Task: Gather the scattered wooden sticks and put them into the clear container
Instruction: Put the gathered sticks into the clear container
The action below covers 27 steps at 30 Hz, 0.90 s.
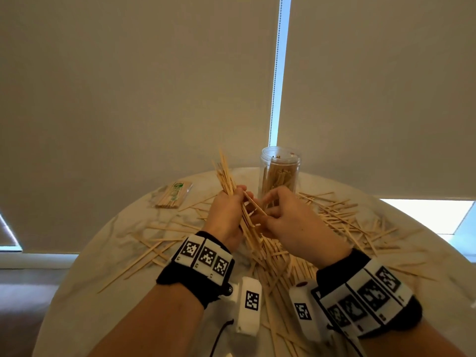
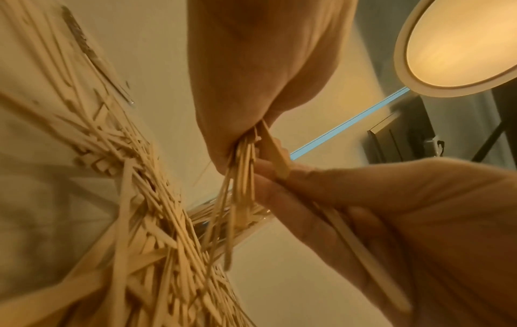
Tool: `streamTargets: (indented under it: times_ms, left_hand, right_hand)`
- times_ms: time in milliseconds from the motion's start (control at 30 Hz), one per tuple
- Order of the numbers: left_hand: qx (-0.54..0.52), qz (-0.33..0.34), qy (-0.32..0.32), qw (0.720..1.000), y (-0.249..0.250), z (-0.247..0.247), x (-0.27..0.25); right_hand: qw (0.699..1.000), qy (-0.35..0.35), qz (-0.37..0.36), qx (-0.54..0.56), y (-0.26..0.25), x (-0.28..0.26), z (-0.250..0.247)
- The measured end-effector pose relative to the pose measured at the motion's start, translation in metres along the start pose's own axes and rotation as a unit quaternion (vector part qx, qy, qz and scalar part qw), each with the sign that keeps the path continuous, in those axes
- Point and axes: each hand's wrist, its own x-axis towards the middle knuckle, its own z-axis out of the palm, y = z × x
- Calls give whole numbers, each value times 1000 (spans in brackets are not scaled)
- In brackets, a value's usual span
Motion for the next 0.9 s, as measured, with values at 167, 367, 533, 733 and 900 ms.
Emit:
streamTargets:
  times_ms: [167, 367, 533, 733, 900]
  left_hand:
    - [-66, 20, -15, 997, -8, 6, -7]
    - [-39, 88, -82, 992, -14, 20, -26]
    - [-71, 94, -115, 986, -11, 20, -30]
    - [44, 49, -310, 949, -9, 31, -56]
    - [102, 26, -404, 909, -15, 34, -62]
  right_hand:
    - [999, 26, 19, -42, 1, -2, -9]
    - [995, 30, -1, -95, -6, 2, -17]
    - [991, 46, -29, -124, -29, -10, -52]
    - [983, 164, -75, 16, -37, -9, -84]
    - [975, 141, -160, 69, -49, -16, -80]
